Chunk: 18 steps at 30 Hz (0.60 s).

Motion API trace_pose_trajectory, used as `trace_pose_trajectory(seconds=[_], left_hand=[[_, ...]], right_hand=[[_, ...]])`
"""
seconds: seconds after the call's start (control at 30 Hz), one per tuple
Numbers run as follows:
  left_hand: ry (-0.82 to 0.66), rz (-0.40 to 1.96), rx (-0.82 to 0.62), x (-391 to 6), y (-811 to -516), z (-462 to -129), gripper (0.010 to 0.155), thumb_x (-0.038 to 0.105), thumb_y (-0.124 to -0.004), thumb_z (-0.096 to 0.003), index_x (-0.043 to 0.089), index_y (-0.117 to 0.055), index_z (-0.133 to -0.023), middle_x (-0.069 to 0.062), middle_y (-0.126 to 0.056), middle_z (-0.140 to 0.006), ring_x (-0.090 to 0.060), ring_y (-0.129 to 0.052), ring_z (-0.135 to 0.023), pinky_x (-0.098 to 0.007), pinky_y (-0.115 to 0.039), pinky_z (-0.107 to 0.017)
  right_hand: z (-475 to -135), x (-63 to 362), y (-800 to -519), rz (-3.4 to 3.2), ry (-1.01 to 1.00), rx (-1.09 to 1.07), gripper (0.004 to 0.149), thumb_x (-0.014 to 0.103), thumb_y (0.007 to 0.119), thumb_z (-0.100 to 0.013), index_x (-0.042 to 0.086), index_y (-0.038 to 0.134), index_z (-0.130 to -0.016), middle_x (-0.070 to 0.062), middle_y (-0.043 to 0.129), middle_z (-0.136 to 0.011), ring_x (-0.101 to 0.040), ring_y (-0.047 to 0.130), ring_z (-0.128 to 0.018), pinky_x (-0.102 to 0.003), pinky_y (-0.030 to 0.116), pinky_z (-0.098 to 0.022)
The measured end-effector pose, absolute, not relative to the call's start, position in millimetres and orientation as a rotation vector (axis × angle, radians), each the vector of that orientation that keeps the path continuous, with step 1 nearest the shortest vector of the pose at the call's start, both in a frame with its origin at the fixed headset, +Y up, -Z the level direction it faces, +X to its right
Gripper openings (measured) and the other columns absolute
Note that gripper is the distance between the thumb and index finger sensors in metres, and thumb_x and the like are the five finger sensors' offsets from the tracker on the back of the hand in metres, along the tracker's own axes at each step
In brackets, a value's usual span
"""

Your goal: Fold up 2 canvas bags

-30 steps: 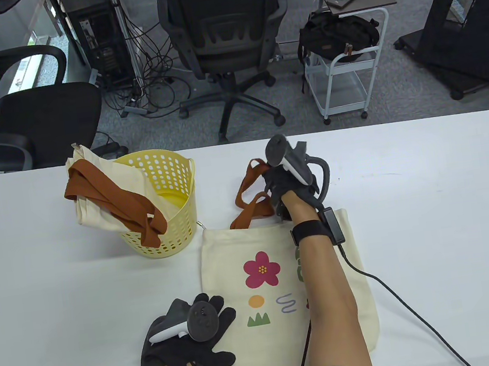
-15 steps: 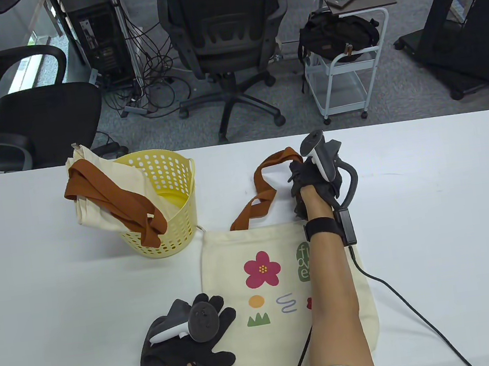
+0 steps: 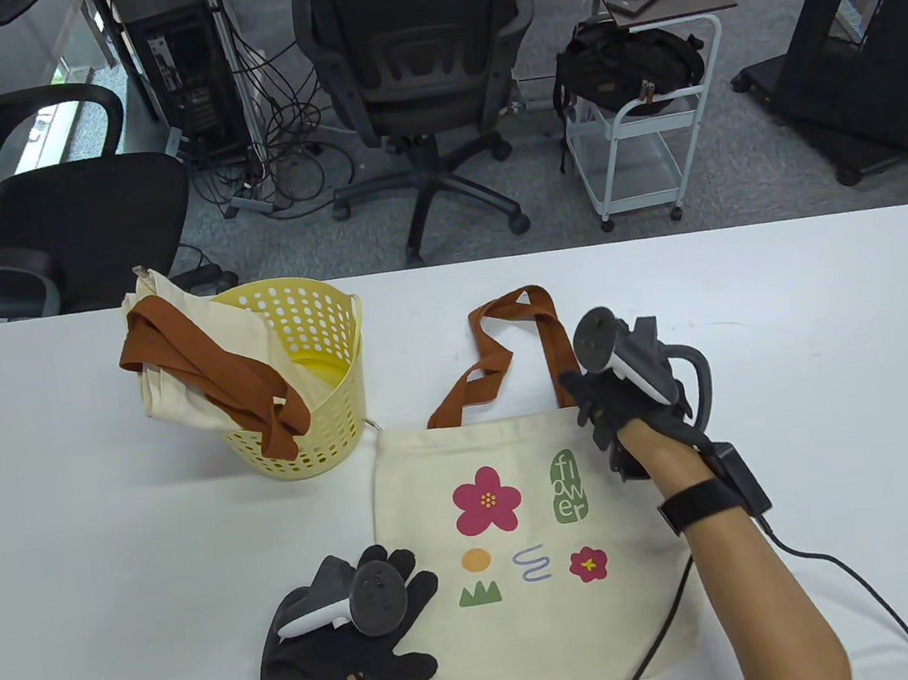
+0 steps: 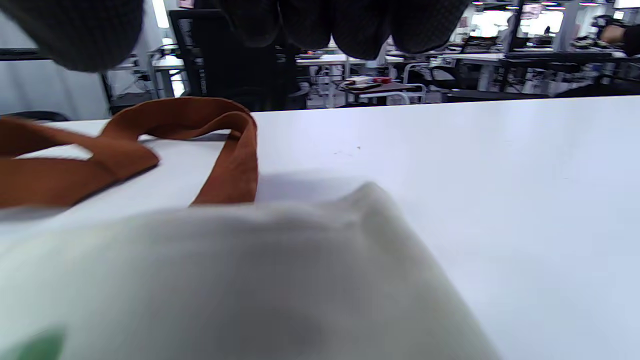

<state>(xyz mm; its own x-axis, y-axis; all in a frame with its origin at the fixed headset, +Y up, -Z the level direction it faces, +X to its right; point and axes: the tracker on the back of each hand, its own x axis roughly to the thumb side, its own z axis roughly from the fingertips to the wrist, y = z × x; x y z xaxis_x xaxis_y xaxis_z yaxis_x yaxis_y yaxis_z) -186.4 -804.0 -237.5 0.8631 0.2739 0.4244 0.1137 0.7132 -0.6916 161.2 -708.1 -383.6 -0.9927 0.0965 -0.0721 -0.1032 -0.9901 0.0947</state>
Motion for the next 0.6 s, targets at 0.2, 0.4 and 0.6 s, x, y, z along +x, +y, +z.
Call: trace_pose_trajectory(seconds=[0.2,0.4,0.6], left_hand=[[-0.535,0.086,-0.774,-186,-803,-237,0.092,0.062,-0.071,-0.0395,0.039,-0.01,-0.104,0.006,0.013,-0.108,-0.031,0.02,-0.1,-0.056,0.004,-0.072],[-0.535,0.078,-0.765,-185,-801,-236,0.092,0.062,-0.071,-0.0394,0.038,-0.011,-0.104,0.004,0.012,-0.108,-0.031,0.019,-0.1,-0.057,0.003,-0.072],[-0.541,0.064,-0.745,-184,-798,-235,0.091,0.062,-0.071,-0.0393,0.038,-0.013,-0.105,0.003,0.01,-0.109,-0.033,0.016,-0.101,-0.058,0.0,-0.074]], right_hand=[[-293,173,-725,2.985,0.282,0.398,0.073,0.052,0.078,-0.044,0.022,0.052,-0.105,-0.011,0.045,-0.115,-0.041,0.049,-0.105,-0.061,0.053,-0.075],[-234,188,-750,2.951,0.455,0.642,0.071,0.053,0.078,-0.043,0.022,0.057,-0.103,-0.01,0.049,-0.114,-0.045,0.05,-0.104,-0.061,0.055,-0.073],[-211,205,-770,2.849,0.701,0.78,0.076,0.056,0.086,-0.038,0.024,0.061,-0.102,-0.007,0.046,-0.116,-0.041,0.047,-0.107,-0.063,0.053,-0.074]])
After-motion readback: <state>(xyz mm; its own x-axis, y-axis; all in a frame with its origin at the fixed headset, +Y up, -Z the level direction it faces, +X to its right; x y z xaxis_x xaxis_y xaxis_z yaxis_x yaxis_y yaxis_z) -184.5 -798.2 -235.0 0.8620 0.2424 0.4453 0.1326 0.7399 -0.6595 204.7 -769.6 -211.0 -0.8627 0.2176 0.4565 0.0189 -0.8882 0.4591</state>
